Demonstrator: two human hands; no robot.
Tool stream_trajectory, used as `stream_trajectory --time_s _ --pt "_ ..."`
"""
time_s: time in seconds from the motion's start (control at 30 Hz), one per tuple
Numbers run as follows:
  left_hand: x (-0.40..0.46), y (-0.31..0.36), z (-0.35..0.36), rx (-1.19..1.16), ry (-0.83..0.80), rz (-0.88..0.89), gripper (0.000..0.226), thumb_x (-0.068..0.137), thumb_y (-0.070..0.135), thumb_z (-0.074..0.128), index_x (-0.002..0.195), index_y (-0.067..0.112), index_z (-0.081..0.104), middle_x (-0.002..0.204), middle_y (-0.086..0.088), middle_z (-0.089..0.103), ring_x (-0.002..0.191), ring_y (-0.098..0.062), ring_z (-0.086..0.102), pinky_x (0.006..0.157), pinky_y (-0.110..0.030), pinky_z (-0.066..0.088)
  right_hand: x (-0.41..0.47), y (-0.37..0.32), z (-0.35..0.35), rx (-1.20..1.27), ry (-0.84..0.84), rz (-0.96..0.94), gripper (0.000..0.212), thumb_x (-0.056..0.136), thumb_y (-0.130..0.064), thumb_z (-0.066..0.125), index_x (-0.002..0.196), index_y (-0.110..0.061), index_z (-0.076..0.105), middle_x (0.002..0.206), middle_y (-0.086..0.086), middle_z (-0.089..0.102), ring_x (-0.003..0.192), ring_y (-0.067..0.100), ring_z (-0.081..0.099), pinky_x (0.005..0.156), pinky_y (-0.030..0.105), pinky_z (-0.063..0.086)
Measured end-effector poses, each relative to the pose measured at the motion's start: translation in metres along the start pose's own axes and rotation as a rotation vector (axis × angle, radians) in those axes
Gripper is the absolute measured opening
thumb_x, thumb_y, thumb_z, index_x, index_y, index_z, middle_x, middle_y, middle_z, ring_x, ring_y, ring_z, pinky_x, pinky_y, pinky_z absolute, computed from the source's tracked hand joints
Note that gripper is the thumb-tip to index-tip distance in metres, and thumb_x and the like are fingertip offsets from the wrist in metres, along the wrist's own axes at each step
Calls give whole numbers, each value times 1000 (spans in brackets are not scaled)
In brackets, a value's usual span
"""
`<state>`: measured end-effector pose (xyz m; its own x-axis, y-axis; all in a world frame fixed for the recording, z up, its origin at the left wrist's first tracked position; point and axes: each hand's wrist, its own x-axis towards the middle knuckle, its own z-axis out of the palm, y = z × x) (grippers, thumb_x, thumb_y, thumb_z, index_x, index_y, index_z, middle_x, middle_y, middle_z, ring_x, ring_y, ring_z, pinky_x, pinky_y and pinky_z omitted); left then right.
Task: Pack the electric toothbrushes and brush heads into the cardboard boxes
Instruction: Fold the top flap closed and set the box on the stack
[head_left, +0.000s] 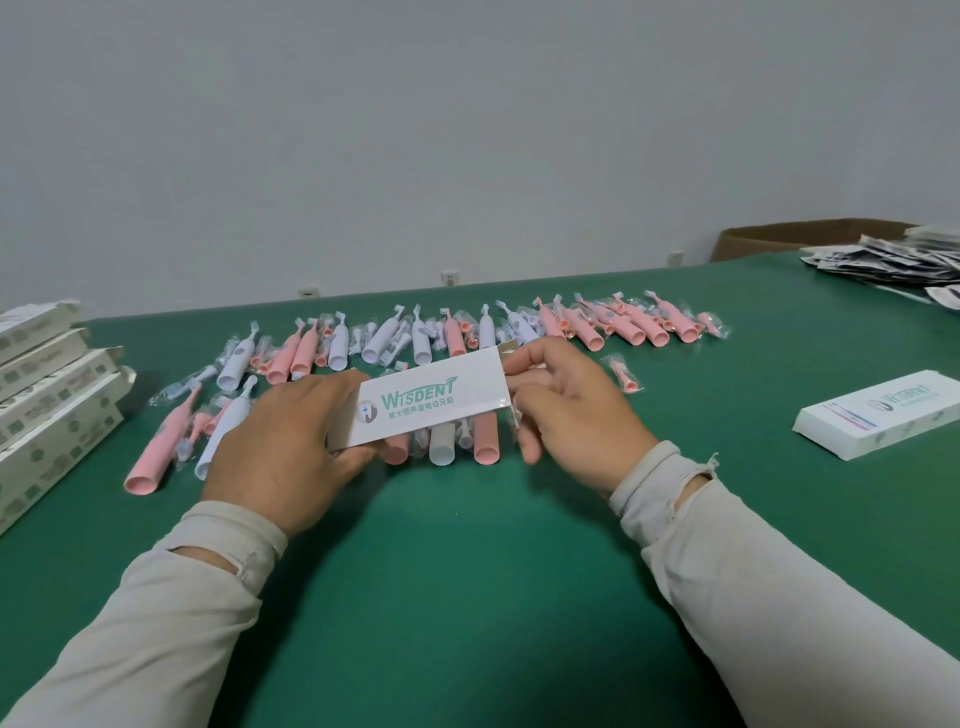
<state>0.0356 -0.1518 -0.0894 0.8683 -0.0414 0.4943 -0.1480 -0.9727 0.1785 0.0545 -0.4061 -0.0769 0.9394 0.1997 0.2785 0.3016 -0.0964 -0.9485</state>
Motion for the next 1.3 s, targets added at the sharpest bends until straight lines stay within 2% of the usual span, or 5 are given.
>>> stream_trajectory --time_s 0.43,0.57,0.8,1.13,1.3 --pt "0 2 -2 -9 -4 -66 59 80 44 77 132 34 52 117 3 63 102 -24 52 77 -45 50 34 34 -80 -369 657 61 24 92 -14 55 99 -28 73 106 -7 73 88 13 66 85 35 55" --pt "-1 3 -2 -5 7 -73 58 80 48 75 132 36 52 118 4 62 103 -25 52 76 -44 49 42 57 -91 -911 219 317 43 100 -24 46 142 -26 52 149 0 50 137 33 43 114 46 37" --pt "0 0 -3 -2 -5 -75 61 79 49 76 132 34 52 116 2 63 100 -23 50 80 -43 48 46 45 -87 -1183 258 434 21 93 -14 54 101 -24 70 106 6 70 88 30 60 76 32 46" --pt "-1 3 -5 -6 -8 -77 62 79 53 74 134 35 50 119 4 63 103 -23 51 81 -45 50 28 24 -100 -1083 257 553 9 93 -14 55 92 -6 60 100 12 65 84 30 62 77 33 49" --pt "-1 4 -5 -10 -6 -76 62 79 53 73 134 36 50 118 6 63 101 -21 52 81 -46 52 14 -4 -51 -25 281 46 13 89 -7 60 94 -15 69 69 -7 66 54 12 58 54 29 51"
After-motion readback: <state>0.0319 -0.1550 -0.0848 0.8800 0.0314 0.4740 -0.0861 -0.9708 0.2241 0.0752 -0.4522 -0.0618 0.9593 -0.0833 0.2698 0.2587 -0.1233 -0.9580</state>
